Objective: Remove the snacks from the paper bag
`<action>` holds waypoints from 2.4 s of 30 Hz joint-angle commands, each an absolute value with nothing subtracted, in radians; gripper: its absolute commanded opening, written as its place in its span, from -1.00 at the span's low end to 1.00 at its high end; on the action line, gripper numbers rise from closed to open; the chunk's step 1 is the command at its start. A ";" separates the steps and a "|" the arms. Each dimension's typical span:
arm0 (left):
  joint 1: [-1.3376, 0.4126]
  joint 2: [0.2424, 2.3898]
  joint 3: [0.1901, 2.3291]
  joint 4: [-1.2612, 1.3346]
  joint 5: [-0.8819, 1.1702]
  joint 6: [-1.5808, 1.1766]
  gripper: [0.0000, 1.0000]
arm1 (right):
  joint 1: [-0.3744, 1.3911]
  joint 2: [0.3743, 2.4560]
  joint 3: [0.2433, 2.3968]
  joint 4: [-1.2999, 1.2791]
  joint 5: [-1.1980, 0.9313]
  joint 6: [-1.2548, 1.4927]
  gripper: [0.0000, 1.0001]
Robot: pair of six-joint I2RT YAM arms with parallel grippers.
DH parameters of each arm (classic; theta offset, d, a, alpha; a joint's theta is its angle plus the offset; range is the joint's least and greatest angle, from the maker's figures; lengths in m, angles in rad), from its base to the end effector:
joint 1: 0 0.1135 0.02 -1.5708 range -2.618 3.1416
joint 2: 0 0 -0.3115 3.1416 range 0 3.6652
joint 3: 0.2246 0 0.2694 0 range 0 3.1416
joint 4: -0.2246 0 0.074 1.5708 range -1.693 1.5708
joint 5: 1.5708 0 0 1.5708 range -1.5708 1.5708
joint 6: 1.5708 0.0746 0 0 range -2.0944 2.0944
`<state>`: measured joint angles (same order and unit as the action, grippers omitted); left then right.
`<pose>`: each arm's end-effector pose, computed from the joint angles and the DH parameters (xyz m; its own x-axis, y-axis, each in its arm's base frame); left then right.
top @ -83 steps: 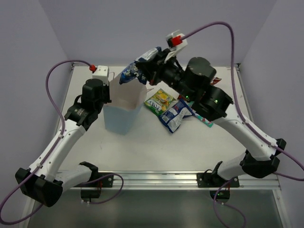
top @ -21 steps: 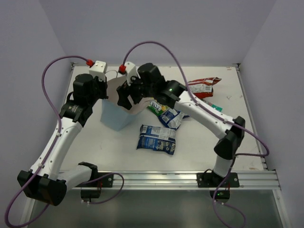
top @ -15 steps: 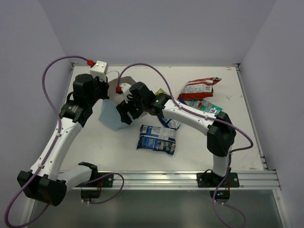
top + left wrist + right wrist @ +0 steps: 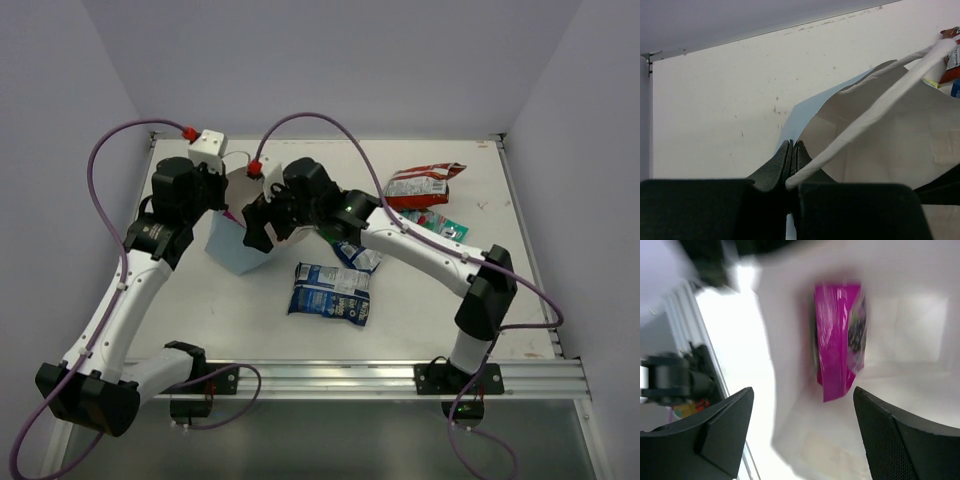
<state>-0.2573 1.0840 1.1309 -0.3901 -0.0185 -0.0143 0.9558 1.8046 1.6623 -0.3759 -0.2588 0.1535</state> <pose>0.2651 -0.0683 0.4111 -0.3288 0.0717 -0.9417 0.2329 0.9725 -0.0072 0.2657 0.4093 0.3663 -0.4228 -0.3423 -0.8391 -0.8634 0.4336 0.2581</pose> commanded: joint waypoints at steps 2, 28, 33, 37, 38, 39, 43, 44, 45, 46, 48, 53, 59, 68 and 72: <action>-0.255 1.037 1.131 -0.324 -0.009 -0.005 -1.00 | 0.956 1.655 1.785 -0.397 -0.206 0.158 0.67; -0.255 1.068 1.140 -0.325 0.084 -0.115 -1.00 | 0.923 1.933 1.635 -0.178 -0.156 0.227 0.79; -0.255 1.085 1.144 -0.319 0.107 -0.182 -1.00 | 0.925 2.034 1.690 -0.242 -0.167 0.239 0.89; -0.256 1.085 1.134 -0.301 0.136 -0.224 -1.00 | 0.925 2.086 1.698 -0.230 -0.199 0.265 0.88; -0.256 1.083 1.131 -0.296 0.149 -0.227 -1.00 | 0.927 2.095 1.703 -0.229 -0.201 0.271 0.85; -0.256 1.081 1.126 -0.293 0.156 -0.230 -1.00 | 0.927 2.105 1.704 -0.226 -0.201 0.281 0.79; -0.258 1.072 1.109 -0.295 0.179 -0.238 -1.00 | 0.927 2.143 1.712 -0.213 -0.213 0.298 0.44; -0.258 1.069 1.105 -0.295 0.183 -0.239 -1.00 | 0.925 2.146 1.715 -0.207 -0.221 0.299 0.34; -0.258 1.063 1.100 -0.293 0.190 -0.241 -1.00 | 0.927 2.149 1.717 -0.204 -0.225 0.301 0.08; -0.259 1.062 1.097 -0.295 0.198 -0.242 -1.00 | 0.925 2.151 1.717 -0.201 -0.230 0.301 -0.05; -0.258 1.055 1.091 -0.293 0.199 -0.241 -1.00 | 0.927 2.146 1.713 -0.198 -0.233 0.299 -0.47; -0.258 1.046 1.075 -0.308 0.170 -0.221 -1.00 | 0.925 2.096 1.684 -0.198 -0.245 0.295 -1.00; -0.258 1.045 1.074 -0.334 0.106 -0.186 -1.00 | 0.927 1.951 1.669 -0.215 -0.213 0.287 -1.00; -0.258 1.052 1.092 -0.374 0.023 -0.149 -1.00 | 0.927 1.770 1.755 -0.279 -0.173 0.268 -1.00; -0.258 1.058 1.097 -0.388 0.011 -0.149 -1.00 | 0.927 1.711 1.784 -0.298 -0.146 0.261 -1.00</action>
<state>-0.2558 1.0660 1.0817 -0.3691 0.0395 -0.1646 0.9264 1.8378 1.6867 -0.4072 -0.1680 0.2756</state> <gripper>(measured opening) 0.030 0.049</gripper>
